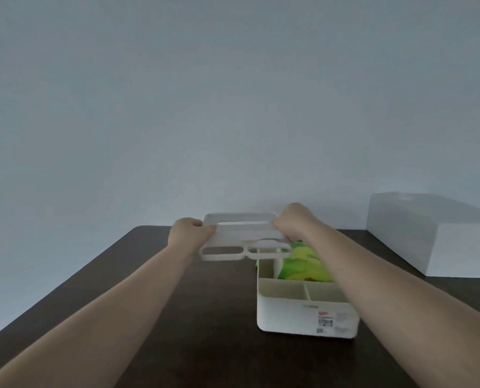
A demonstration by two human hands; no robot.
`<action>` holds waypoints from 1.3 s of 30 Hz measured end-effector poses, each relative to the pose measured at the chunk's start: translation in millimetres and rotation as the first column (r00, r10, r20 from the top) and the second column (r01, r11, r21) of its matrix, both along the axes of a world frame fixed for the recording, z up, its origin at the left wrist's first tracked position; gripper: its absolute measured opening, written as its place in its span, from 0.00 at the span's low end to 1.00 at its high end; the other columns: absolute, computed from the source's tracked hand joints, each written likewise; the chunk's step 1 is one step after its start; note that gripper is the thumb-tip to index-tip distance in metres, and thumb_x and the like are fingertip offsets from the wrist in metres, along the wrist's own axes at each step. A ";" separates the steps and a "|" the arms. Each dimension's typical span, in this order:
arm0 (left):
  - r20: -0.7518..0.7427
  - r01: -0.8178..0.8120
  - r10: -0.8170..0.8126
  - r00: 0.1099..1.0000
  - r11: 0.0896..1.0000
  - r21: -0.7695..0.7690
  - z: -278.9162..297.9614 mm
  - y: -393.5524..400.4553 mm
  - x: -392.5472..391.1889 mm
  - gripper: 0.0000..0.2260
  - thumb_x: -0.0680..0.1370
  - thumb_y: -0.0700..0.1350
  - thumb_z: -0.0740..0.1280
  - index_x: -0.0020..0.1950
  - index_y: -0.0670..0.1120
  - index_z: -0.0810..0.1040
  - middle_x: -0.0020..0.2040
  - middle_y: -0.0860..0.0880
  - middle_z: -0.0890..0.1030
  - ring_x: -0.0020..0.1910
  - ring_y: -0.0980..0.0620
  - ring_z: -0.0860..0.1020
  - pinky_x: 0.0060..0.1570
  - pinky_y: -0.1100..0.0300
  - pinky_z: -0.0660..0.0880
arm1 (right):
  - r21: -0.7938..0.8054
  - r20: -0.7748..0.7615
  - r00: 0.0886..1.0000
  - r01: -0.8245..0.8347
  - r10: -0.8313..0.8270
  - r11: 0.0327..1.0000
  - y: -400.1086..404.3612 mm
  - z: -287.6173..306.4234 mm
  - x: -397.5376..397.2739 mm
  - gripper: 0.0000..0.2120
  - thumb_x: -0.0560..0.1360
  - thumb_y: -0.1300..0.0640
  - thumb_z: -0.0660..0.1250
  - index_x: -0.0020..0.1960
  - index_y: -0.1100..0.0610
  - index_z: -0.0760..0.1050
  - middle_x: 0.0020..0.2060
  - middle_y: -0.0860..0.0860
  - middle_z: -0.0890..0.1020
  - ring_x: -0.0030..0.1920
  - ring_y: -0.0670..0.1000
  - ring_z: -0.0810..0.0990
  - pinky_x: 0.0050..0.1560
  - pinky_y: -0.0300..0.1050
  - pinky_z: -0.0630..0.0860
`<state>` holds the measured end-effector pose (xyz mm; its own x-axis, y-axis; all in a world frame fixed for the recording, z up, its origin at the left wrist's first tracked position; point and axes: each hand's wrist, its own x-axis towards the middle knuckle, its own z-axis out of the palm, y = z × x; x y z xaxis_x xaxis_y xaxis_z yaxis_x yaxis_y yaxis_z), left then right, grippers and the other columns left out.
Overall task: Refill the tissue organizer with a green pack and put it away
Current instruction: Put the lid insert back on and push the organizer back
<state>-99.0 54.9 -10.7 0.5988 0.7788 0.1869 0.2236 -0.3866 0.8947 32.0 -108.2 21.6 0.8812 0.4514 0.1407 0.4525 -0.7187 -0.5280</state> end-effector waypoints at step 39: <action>-0.194 0.112 -0.096 0.976 0.991 0.075 -28.7 -81.2 51.5 0.11 0.72 0.43 0.67 0.31 0.52 0.73 0.36 0.49 0.81 0.41 0.42 0.84 0.51 0.48 0.81 | -0.107 -0.043 0.980 0.188 -0.193 0.976 -118.0 -47.6 24.0 0.09 0.71 0.68 0.60 0.33 0.60 0.72 0.31 0.54 0.79 0.31 0.55 0.78 0.33 0.39 0.74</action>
